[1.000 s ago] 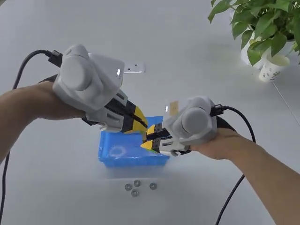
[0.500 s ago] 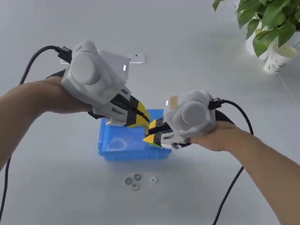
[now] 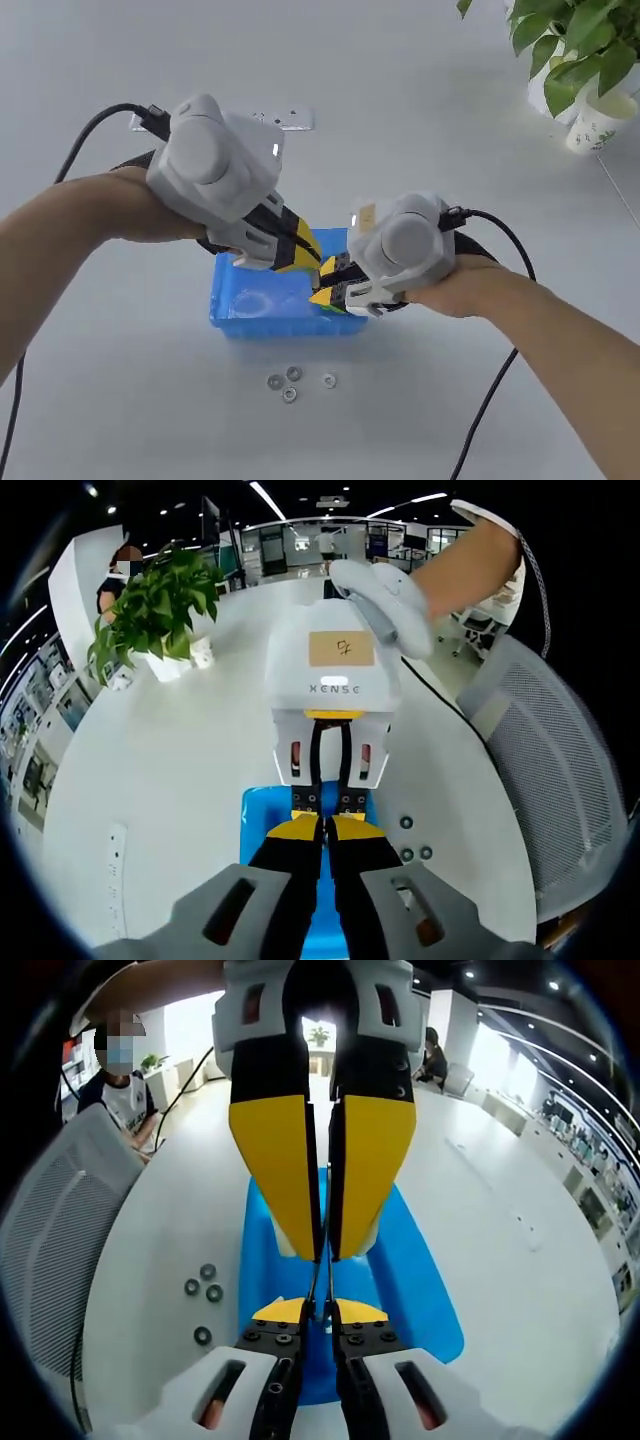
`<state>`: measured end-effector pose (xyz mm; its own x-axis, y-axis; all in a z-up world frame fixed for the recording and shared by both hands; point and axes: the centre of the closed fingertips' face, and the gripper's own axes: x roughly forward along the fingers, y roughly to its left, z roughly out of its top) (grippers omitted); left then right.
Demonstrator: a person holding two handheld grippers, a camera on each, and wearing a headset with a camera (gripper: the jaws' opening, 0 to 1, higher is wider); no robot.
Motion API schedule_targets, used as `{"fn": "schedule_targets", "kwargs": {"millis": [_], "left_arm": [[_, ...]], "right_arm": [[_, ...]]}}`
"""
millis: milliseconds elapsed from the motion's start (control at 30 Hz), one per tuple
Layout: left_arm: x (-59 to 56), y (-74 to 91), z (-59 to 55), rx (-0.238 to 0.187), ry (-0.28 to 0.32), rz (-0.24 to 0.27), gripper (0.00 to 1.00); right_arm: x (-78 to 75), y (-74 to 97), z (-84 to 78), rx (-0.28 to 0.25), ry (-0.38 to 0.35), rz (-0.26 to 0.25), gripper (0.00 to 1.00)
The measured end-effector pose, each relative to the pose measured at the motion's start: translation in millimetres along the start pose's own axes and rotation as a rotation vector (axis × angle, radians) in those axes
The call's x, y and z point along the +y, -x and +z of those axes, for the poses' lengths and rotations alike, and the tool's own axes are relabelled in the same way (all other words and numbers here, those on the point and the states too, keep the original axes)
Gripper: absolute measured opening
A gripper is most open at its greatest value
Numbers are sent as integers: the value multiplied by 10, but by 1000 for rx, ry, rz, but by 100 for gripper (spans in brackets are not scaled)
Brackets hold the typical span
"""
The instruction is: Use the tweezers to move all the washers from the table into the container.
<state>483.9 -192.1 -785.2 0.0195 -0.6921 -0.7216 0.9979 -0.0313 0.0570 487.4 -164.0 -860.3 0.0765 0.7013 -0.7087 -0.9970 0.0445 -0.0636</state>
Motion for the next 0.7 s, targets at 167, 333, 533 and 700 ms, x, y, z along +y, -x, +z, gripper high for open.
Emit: {"fn": "schedule_targets", "kwargs": {"millis": [167, 333, 533, 700], "left_arm": [[-5, -7, -8, 4, -1, -2, 6], [2, 7, 16, 0, -1, 1, 6], [-7, 50, 40, -2, -2, 4, 6], [-23, 103, 74, 3, -8, 9, 6]], "right_arm": [[-1, -5, -10, 5, 4, -1, 11], [-6, 12, 5, 0, 3, -3, 11], [-4, 49, 36, -5, 9, -9, 11], [5, 90, 84, -13, 11, -14, 11]]}}
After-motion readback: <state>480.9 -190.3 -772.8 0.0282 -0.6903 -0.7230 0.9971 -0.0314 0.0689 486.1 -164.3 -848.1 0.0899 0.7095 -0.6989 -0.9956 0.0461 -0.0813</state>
